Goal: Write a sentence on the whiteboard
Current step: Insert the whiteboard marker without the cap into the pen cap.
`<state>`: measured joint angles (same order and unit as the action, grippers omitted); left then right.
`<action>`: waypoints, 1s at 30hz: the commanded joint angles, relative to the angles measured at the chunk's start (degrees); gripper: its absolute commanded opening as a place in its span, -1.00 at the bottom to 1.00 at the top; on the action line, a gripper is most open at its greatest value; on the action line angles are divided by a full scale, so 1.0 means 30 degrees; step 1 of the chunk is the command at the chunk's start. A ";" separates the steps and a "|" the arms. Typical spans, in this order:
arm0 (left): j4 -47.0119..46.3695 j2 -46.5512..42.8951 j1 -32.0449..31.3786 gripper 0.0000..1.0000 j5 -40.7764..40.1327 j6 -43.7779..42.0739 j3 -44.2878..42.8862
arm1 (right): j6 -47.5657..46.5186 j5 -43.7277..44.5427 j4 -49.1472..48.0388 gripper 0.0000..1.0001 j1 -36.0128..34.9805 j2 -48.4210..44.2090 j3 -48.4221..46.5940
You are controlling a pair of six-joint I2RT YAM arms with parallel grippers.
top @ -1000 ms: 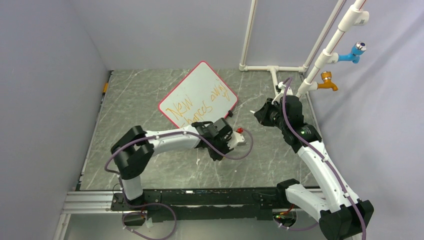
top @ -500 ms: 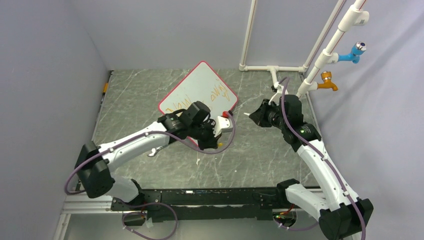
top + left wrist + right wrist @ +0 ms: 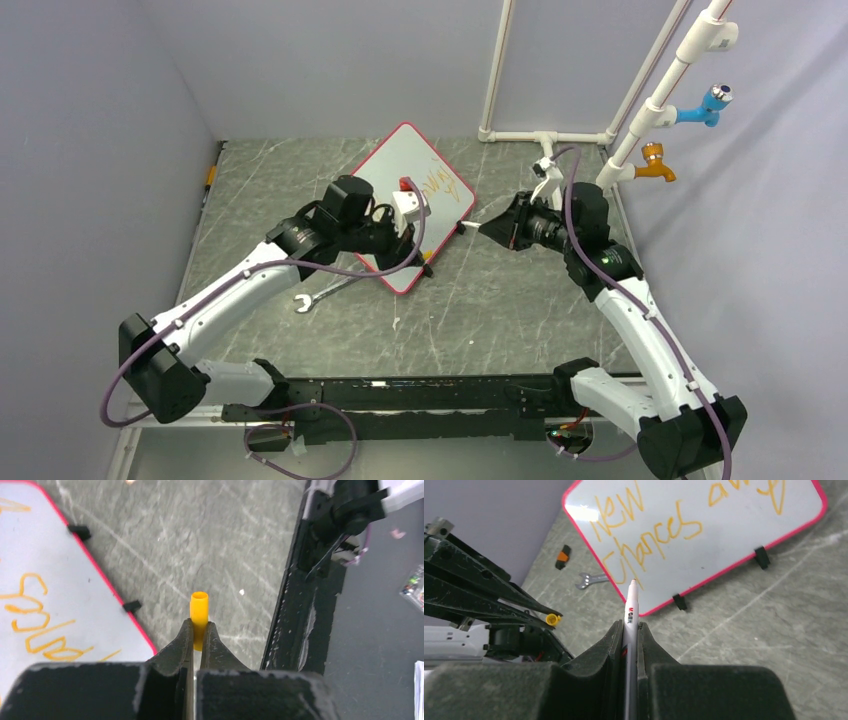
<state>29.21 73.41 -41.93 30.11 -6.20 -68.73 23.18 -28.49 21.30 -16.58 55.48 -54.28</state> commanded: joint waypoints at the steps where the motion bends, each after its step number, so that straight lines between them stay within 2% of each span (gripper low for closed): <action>1: -0.3737 -0.1262 0.0199 -1.00 0.3478 0.3149 0.0316 | 0.0526 -0.1793 -0.2119 -1.00 0.0046 -0.0093 -0.1366; 5: -0.5484 -0.1827 0.0847 -1.00 0.5541 0.4692 0.0828 | 0.1018 -0.2609 -0.3132 -1.00 0.0051 -0.0426 -0.1345; 8: -0.3757 -0.2071 0.0857 -1.00 0.5795 0.2779 0.0182 | 0.1033 -0.3245 -0.3351 -1.00 0.0050 -0.0553 -0.1397; 11: -0.1985 -0.2612 0.0858 -1.00 0.4816 0.0424 -0.0149 | 0.1084 -0.4166 -0.3544 -1.00 0.0048 -0.0578 -0.1271; 17: 0.0792 -0.3115 0.0871 -1.00 0.2838 -0.2448 -0.1002 | 0.1207 -0.6221 -0.3896 -1.00 0.0021 -0.0672 -0.0882; 30: 0.1833 -0.3158 0.0827 -1.00 0.2136 -0.7634 -0.0223 | -0.0142 -0.8569 -0.2492 -1.00 -0.0689 -0.0086 -0.0748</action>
<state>33.98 64.99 -39.44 37.17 -22.24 -69.56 24.86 -51.05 13.78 -17.34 54.74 -56.07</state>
